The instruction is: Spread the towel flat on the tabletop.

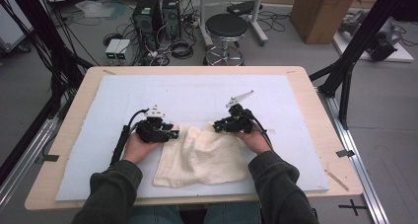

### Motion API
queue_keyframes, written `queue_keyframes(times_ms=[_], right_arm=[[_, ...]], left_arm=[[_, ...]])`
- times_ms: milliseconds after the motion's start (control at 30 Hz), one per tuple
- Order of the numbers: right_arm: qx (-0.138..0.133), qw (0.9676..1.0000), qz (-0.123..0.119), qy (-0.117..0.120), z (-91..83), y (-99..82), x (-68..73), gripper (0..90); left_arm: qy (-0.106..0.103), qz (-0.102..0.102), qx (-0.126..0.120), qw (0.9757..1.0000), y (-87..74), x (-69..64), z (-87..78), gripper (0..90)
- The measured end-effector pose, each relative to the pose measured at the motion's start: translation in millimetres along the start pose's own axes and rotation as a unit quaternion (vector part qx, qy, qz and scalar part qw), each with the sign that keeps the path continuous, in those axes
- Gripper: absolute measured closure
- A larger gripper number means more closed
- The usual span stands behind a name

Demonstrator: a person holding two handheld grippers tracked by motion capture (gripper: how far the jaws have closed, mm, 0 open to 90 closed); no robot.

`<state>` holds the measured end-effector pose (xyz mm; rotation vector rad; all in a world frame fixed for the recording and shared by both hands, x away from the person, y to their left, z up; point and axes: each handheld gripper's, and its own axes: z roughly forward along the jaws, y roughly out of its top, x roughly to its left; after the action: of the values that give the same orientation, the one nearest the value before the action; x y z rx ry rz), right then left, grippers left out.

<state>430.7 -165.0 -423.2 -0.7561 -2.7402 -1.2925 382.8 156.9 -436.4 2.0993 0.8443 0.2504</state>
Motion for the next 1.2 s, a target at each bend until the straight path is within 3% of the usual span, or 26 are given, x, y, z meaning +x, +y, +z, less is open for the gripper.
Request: queue_keyframes(times_ms=[67,100,200,300,433,533,633,733,800,933,1000,1067,1200], right_arm=[[0.003,0.9999,-0.014,0.002,-2.2,1.7,3.9,86.0],[0.001,0.9998,-0.019,0.0,-4.3,2.6,5.9,86.3],[-0.003,0.9996,-0.024,-0.013,-14.8,3.5,10.9,86.5],[-0.017,0.9986,-0.034,-0.037,-32.7,3.9,15.7,86.5],[-0.05,0.9953,-0.035,-0.076,-60.8,3.0,20.5,86.3],[-0.066,0.9932,-0.032,-0.091,-74.9,1.1,23.6,84.9],[-0.047,0.9928,-0.03,-0.106,-70.2,-2.3,23.0,80.5],[-0.005,0.9942,-0.01,-0.107,-52.4,-10.5,17.7,77.8],[0.023,0.9944,-0.004,-0.103,-41.6,-17.1,15.9,77.8],[0.041,0.9955,0.005,-0.086,-33.2,-26.1,13.8,74.3],[0.028,0.9964,0.0,-0.08,-34.4,-25.5,14.4,73.9],[0.015,0.9967,-0.001,-0.08,-36.1,-24.2,15.2,72.5],[0.006,0.9959,0.003,-0.09,-39.4,-24.8,10.4,70.6]], left_arm=[[-0.002,0.012,0.004,0.9999,0.8,-3.6,-2.1,81.1],[0.0,0.015,0.003,0.9999,1.7,-5.1,-4.2,84.4],[0.006,0.021,-0.006,0.9997,4.1,-9.7,-13.9,86.2],[0.013,0.023,-0.032,0.9991,6.8,-13.2,-27.3,86.5],[0.025,0.038,-0.046,0.9979,9.4,-18.5,-45.1,86.6],[0.027,0.041,-0.049,0.9976,8.1,-22.4,-53.3,86.6],[0.03,0.047,-0.019,0.9983,6.1,-26.1,-48.7,86.5],[0.017,0.047,0.018,0.9986,1.0,-30.1,-38.2,86.4],[-0.004,0.048,0.04,0.998,-5.1,-32.3,-33.2,86.4],[-0.044,0.047,0.069,0.9955,-16.8,-36.5,-29.3,86.1],[-0.049,0.048,0.064,0.9956,-18.7,-36.9,-30.7,84.0],[-0.054,0.036,0.047,0.9968,-17.5,-34.6,-34.2,73.7],[-0.06,0.022,0.015,0.9978,-12.1,-27.0,-44.5,63.2]])
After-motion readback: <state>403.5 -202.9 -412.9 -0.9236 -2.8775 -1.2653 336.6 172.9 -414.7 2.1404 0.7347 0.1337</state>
